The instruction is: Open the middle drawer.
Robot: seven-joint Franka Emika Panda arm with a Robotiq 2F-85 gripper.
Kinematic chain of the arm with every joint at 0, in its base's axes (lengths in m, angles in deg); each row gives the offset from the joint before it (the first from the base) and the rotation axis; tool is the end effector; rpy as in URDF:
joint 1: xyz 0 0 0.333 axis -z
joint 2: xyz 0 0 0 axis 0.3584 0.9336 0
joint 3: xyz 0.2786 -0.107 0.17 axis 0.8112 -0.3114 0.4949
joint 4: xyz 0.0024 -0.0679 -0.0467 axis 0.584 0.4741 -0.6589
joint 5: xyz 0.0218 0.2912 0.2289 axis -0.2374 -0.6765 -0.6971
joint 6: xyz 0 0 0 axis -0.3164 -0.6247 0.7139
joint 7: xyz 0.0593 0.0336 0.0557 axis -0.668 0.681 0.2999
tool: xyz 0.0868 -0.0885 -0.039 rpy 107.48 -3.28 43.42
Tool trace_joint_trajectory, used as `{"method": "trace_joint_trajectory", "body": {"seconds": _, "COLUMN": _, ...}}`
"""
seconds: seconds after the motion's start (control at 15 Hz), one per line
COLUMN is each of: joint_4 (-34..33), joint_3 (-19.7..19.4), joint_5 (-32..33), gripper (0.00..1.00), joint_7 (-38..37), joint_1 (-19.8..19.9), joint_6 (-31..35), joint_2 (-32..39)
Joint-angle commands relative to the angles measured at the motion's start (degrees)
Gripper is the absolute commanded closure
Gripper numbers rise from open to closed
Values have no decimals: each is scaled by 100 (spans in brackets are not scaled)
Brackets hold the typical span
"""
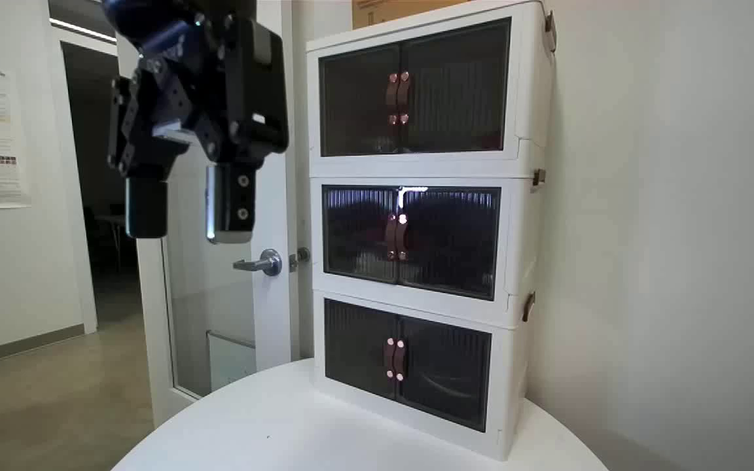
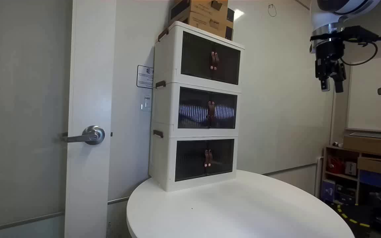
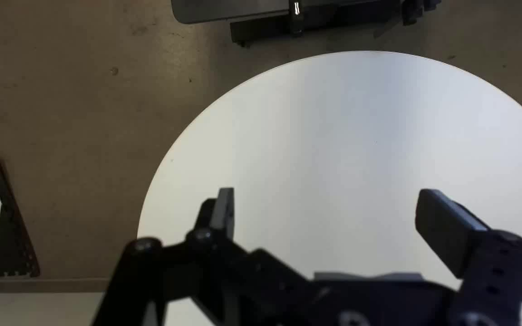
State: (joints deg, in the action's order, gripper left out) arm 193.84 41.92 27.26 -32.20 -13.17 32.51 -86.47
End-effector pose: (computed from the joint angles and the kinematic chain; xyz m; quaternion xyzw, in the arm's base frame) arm 0.3486 -0.1258 0.5785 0.9953 -0.0670 -0.0537 0.0439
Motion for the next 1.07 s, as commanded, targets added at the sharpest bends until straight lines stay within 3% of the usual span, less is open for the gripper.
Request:
{"method": "trace_joint_trajectory", "body": {"seconds": 0.0, "joint_4": -13, "joint_3": -31, "joint_5": 11, "gripper": 0, "joint_7": -13, "joint_1": -41, "joint_6": -9, "joint_2": 2}}
{"method": "trace_joint_trajectory", "body": {"seconds": 0.33, "joint_4": 89, "joint_3": 61, "joint_5": 60, "gripper": 0, "joint_7": -371, "joint_1": -2, "joint_6": 291, "joint_2": -53}}
{"method": "trace_joint_trajectory", "body": {"seconds": 0.73, "joint_4": 528, "joint_3": 664, "joint_5": 455, "gripper": 0, "joint_7": -2229, "joint_1": 74, "joint_6": 2098, "joint_2": -65}}
{"method": "trace_joint_trajectory", "body": {"seconds": 1.0, "joint_4": 688, "joint_3": 1206, "joint_5": 1253, "gripper": 0, "joint_7": -3519, "joint_1": 261, "joint_6": 3262, "joint_2": 215}}
